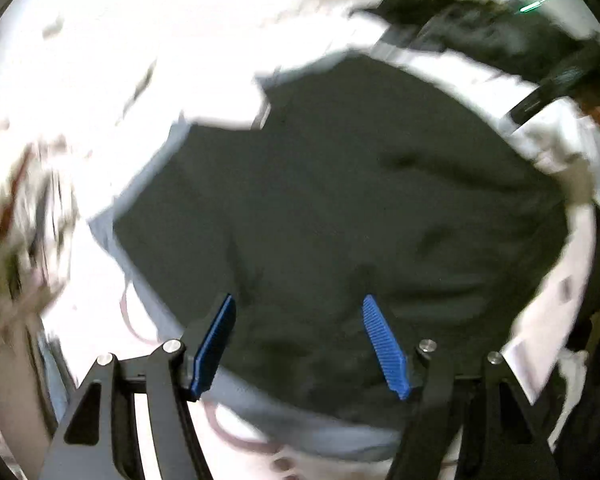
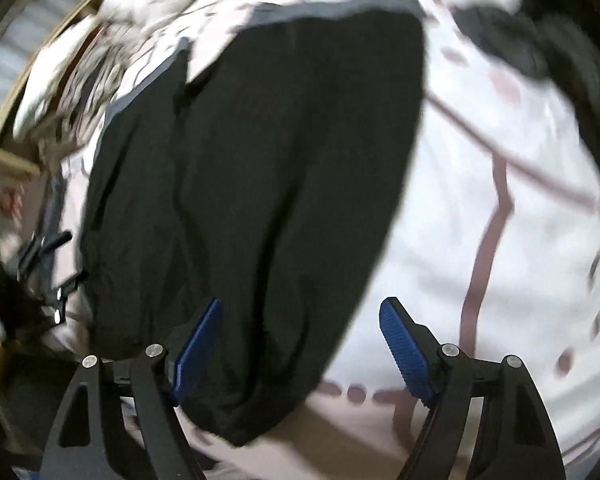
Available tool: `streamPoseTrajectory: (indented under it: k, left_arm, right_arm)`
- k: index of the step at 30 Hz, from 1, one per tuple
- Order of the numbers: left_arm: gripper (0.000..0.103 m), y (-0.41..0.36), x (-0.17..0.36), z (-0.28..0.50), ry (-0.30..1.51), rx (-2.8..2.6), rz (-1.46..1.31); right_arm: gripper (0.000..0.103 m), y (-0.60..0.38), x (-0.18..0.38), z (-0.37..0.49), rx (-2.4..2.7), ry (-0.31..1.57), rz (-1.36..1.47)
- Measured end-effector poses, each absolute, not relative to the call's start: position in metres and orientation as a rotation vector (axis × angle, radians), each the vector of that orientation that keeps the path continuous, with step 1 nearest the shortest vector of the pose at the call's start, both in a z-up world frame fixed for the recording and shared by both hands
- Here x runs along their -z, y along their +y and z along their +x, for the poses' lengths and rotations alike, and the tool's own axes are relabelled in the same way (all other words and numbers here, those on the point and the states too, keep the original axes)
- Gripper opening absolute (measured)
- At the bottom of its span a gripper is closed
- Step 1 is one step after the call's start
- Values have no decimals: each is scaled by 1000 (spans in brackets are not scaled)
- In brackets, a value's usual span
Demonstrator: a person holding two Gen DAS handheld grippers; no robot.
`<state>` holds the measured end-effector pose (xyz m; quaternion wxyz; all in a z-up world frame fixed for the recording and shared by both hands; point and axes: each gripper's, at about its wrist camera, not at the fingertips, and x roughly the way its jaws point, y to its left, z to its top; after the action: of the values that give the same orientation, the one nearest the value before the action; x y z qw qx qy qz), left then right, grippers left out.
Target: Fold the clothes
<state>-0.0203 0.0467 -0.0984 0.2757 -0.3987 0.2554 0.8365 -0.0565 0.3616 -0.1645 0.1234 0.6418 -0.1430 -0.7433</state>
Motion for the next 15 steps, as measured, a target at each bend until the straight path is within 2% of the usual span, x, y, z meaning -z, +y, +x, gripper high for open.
streamPoseTrajectory:
  k: [2,3,7,11,15]
  left_arm:
    - [66,73,89,1,689,-2234,-976]
    - [66,86,86,11,686,-2224,-944]
    - [66,136,87,45,692,-2199,-827]
    - [66,174,96,67,618,-2179,-849]
    - [66,195,105,84,646,-2191,-803]
  right_arm:
    - [56,375,172,-49,2068,-588,1910]
    - [54,378,173,-44,2040,-638,1917]
    - [53,377,174,-23,1936,-746,1905]
    - [53,366,184,-8,1783,-849,1940]
    - [53,353,196,-1,1735,-781,1997]
